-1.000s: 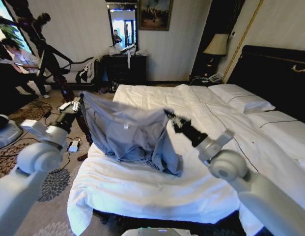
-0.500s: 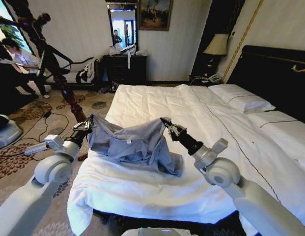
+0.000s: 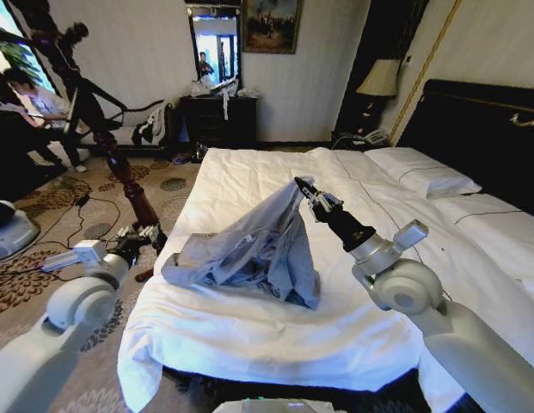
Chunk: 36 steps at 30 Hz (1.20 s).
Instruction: Pick up the clothes from the bed and hang them on the clothes hanger.
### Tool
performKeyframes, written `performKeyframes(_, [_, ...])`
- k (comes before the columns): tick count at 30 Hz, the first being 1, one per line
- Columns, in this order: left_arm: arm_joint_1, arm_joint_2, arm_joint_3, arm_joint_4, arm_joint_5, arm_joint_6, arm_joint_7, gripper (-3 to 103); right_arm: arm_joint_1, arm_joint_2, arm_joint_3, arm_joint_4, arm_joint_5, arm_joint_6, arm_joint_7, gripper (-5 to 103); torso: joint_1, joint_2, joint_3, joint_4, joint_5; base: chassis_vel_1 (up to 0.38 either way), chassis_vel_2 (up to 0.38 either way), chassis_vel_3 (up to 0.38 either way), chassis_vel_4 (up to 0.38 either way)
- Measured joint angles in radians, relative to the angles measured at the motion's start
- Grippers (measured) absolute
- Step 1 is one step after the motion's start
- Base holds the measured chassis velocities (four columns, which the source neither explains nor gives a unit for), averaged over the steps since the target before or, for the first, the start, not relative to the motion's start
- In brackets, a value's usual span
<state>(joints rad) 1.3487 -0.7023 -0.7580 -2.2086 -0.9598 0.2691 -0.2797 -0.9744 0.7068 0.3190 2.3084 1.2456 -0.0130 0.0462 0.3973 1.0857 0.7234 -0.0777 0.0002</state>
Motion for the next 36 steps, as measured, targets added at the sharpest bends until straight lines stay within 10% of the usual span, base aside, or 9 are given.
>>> performKeyframes(9, [-0.151,0.116,-0.089,0.071,-0.112,-0.051,0.020,97,-0.017,0.002,-0.003,-0.004,-0.032,-0.003,-0.003,0,0.000,0.000,0.000,-0.0002,-0.0002,0.000,0.000,0.000,0.000])
performKeyframes(21, [-0.610,0.399,0.018,0.499,-0.420,-0.036,0.015,100,0.107,0.104,-0.128,-0.065,-0.078,-0.011,-0.042,0,0.000,0.000,0.000,0.0012,0.0003,0.000,0.000,0.000,0.000])
performKeyframes(36, [-1.458,0.203,0.767,0.828,-0.361,0.103,-0.045,100,0.088,0.135,-0.118,-0.098,-0.091,-0.006,-0.043,0,0.000,0.000,0.000,-0.0002,0.0003,0.000,0.000,0.000,0.000])
